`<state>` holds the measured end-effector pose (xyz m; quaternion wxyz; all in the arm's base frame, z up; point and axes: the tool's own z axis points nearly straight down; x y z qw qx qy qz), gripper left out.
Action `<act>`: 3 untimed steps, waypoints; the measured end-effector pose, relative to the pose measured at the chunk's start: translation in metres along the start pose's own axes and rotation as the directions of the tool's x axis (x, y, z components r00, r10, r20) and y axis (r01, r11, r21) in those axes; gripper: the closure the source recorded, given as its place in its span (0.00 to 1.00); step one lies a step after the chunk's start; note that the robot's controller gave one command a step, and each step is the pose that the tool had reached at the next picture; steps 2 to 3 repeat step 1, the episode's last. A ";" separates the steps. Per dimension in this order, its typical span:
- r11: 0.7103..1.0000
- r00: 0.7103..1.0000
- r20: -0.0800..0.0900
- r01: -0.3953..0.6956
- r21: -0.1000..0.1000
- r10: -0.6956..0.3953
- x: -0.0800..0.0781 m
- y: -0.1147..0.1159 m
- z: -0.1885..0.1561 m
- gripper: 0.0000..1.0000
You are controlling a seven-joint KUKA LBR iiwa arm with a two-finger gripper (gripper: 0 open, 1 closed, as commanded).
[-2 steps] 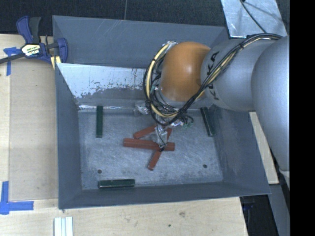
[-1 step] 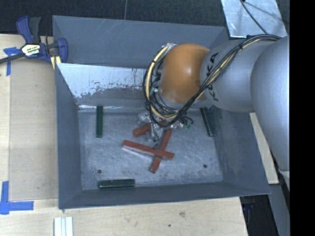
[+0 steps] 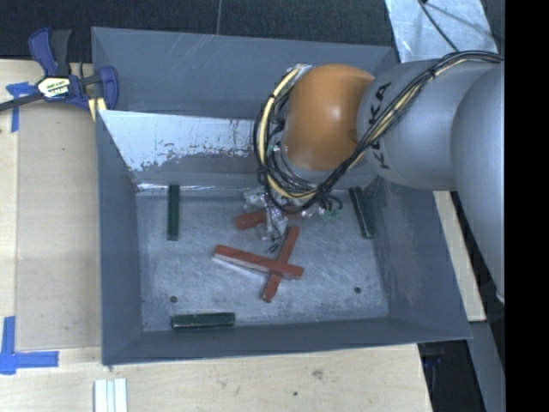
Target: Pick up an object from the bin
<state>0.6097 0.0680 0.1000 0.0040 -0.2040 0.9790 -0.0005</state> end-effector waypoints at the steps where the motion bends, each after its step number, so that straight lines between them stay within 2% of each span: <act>1: 1.000 1.000 0.004 -0.002 0.001 0.002 -0.003 -0.001 -0.078 1.00; 3: 1.000 1.000 0.004 -0.002 0.001 0.002 -0.003 -0.001 -0.078 1.00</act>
Offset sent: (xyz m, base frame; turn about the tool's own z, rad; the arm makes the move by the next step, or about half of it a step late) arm 0.0001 0.0000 0.0721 0.0000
